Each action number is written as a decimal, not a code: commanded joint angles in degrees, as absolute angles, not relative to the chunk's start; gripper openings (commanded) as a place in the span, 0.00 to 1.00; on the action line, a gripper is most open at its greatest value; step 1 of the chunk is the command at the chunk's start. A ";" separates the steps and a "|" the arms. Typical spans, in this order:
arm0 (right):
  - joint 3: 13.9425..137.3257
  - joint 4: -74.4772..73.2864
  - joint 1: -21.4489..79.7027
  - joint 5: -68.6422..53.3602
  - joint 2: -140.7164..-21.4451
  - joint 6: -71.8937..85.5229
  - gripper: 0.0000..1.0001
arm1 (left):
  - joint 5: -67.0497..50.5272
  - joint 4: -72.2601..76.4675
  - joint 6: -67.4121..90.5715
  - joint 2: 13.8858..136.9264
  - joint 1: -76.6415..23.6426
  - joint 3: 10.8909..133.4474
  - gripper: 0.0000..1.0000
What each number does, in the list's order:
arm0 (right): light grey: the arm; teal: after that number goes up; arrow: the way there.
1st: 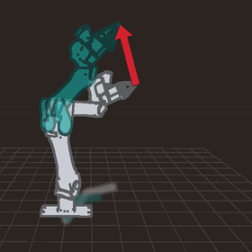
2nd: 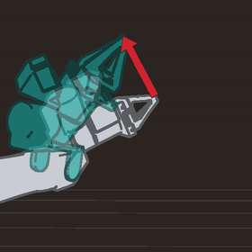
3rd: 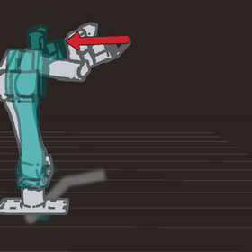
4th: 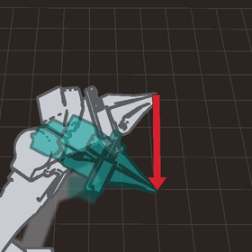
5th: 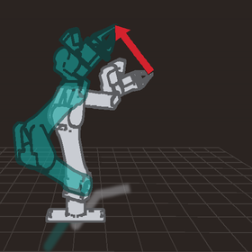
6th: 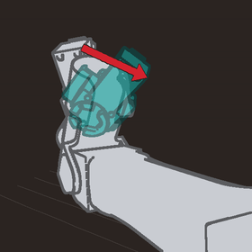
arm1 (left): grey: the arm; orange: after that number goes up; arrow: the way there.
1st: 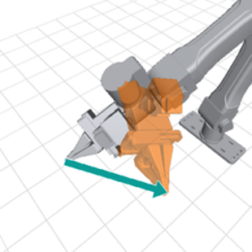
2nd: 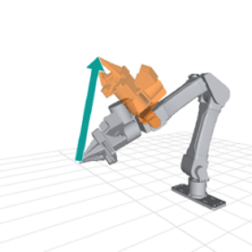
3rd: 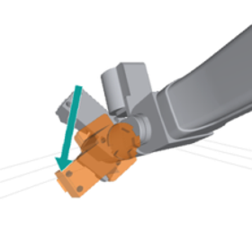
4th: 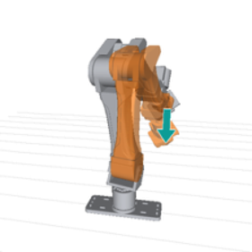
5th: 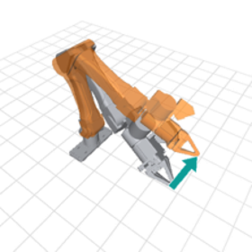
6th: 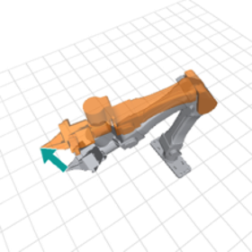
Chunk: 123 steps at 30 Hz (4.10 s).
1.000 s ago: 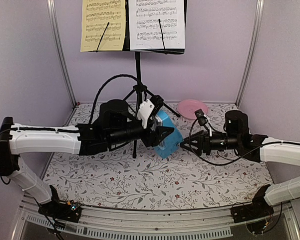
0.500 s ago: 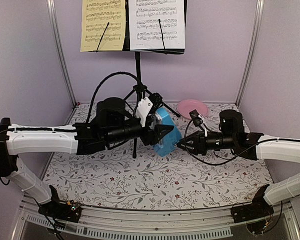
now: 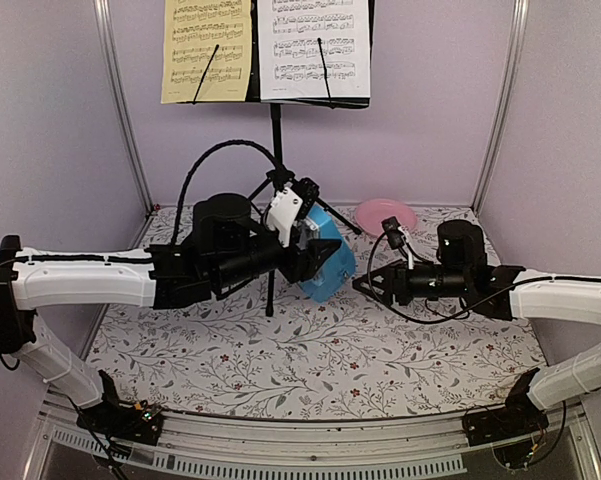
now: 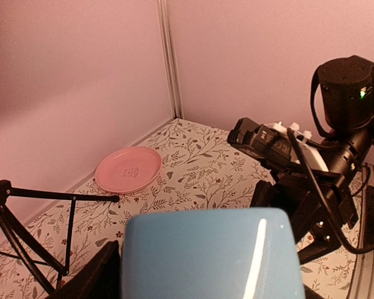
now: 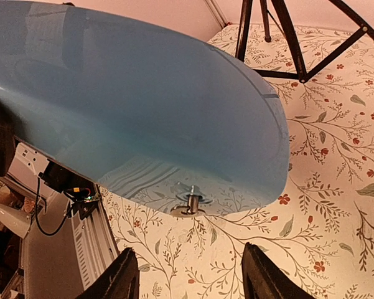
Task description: Set up the instrument practice props
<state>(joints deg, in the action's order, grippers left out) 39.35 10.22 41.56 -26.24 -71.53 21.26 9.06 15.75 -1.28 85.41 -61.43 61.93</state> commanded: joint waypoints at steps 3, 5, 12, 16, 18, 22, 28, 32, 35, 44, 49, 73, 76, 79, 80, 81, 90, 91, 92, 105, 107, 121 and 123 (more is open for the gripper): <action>40.54 13.47 42.46 -24.17 -74.01 23.82 0.65 | 15.12 22.54 -1.29 83.91 -62.22 66.69 0.17; 41.35 13.74 42.74 -23.80 -75.13 23.82 0.65 | 16.09 22.27 -1.33 83.94 -62.20 66.94 0.17; 44.78 13.54 44.33 -20.04 -78.85 23.28 0.62 | 17.37 21.01 -1.55 84.00 -62.48 67.45 0.17; 46.23 13.33 44.80 -17.85 -79.67 23.21 0.60 | 17.40 20.63 -1.73 83.94 -62.68 67.57 0.17; 47.20 12.76 45.00 -16.33 -79.96 23.15 0.59 | 17.40 20.42 -1.79 84.12 -62.80 67.74 0.17; 48.78 11.66 45.18 -13.44 -80.57 23.83 0.59 | 17.99 20.54 -1.89 84.27 -62.96 67.73 0.18; 51.30 10.08 46.59 -12.39 -82.27 24.57 0.57 | 17.68 20.65 -1.51 84.90 -62.97 67.83 0.18; 52.08 7.83 46.85 -10.27 -82.11 23.06 0.46 | 17.92 20.67 -0.97 84.69 -63.10 67.55 0.17; 51.72 7.37 46.85 -9.60 -81.09 21.54 0.41 | 17.89 20.72 -0.79 84.44 -63.02 67.12 0.17; 51.00 7.57 46.90 -9.24 -80.19 20.51 0.34 | 16.87 20.38 0.26 84.50 -62.99 66.75 0.16; 50.06 7.36 46.98 -6.09 -78.78 20.16 0.27 | 17.23 20.13 0.27 84.38 -62.99 66.80 0.15; 42.95 12.42 46.98 -10.85 -72.91 10.42 0.47 | 16.51 19.92 -4.19 82.68 -63.21 66.79 0.14; 43.17 13.26 46.94 -10.46 -73.13 11.12 0.49 | 17.63 18.73 -4.75 83.16 -63.51 67.88 0.14; 43.35 14.47 47.18 -10.42 -73.66 12.26 0.53 | 19.98 17.40 -6.30 84.12 -64.42 69.44 0.13; 43.38 14.76 47.40 -9.97 -73.92 12.51 0.53 | 21.40 16.89 -6.99 84.50 -64.88 70.13 0.13; 43.42 15.03 47.56 -9.43 -74.17 12.64 0.53 | 22.36 16.35 -7.80 84.93 -65.33 70.79 0.13; 43.89 17.67 49.04 -5.76 -76.87 12.73 0.48 | 28.76 11.64 -13.41 89.38 -68.73 77.77 0.12; 43.67 17.97 49.15 -4.88 -76.83 12.70 0.47 | 28.85 11.61 -13.53 89.57 -68.80 78.05 0.12; 43.46 18.26 49.32 -4.19 -76.61 12.66 0.46 | 28.83 11.60 -13.68 89.70 -68.97 78.19 0.12; 42.26 19.25 49.75 -1.01 -73.98 11.95 0.33 | 28.05 11.73 -14.11 89.53 -69.52 78.29 0.12; 42.24 19.25 49.81 -1.24 -74.05 12.21 0.32 | 27.92 11.92 -14.06 89.27 -69.65 77.93 0.12; 42.93 19.16 49.83 -4.00 -75.11 12.32 0.09 | 27.82 13.17 -14.00 89.39 -69.96 77.88 0.12; 42.94 19.08 49.85 -3.72 -74.91 12.37 0.04 | 27.82 13.33 -13.97 89.32 -69.96 77.80 0.11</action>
